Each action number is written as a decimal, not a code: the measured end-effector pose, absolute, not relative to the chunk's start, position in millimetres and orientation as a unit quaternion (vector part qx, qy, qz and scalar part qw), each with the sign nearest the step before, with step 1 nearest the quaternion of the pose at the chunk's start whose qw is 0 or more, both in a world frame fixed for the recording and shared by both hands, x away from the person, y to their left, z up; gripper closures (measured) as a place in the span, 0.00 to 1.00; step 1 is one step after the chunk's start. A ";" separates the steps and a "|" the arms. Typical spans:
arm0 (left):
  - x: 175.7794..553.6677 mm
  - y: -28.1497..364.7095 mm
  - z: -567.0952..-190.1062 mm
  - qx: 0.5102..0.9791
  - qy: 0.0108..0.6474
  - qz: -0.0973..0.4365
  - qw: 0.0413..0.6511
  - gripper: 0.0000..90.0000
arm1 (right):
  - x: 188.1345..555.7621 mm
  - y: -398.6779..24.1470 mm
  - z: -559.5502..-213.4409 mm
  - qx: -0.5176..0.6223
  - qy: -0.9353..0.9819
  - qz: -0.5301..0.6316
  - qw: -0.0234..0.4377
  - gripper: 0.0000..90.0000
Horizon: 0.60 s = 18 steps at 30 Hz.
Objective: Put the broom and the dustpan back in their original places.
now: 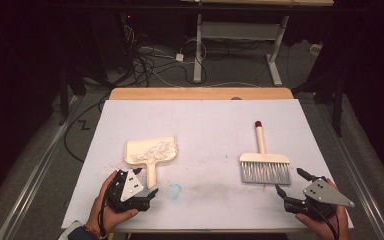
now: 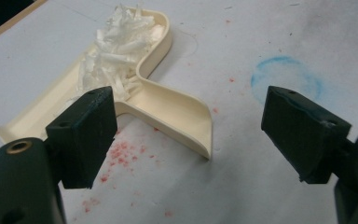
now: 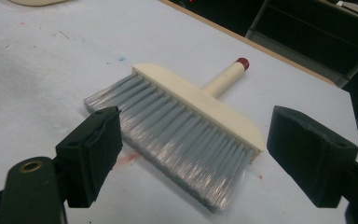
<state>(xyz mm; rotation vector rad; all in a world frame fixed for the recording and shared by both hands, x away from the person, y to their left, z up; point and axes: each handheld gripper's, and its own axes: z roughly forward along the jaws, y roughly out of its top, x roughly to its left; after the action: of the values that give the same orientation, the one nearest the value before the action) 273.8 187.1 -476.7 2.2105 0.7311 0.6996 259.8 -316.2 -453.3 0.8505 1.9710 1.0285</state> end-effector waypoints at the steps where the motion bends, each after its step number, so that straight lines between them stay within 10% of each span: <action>1: 273.8 187.3 -476.3 0.852 0.281 0.269 0.349 0.20 | 258.8 -315.6 -452.8 0.330 0.770 0.400 0.372 0.21; 18: 276.5 181.7 -474.2 0.848 0.284 0.282 0.346 0.20 | 251.4 -317.5 -449.8 0.339 0.768 0.392 0.376 0.21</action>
<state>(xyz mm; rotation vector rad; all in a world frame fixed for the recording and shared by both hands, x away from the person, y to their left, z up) 276.5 181.7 -474.2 2.2012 0.7377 0.7321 251.4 -317.5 -449.8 0.8667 1.9643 1.0040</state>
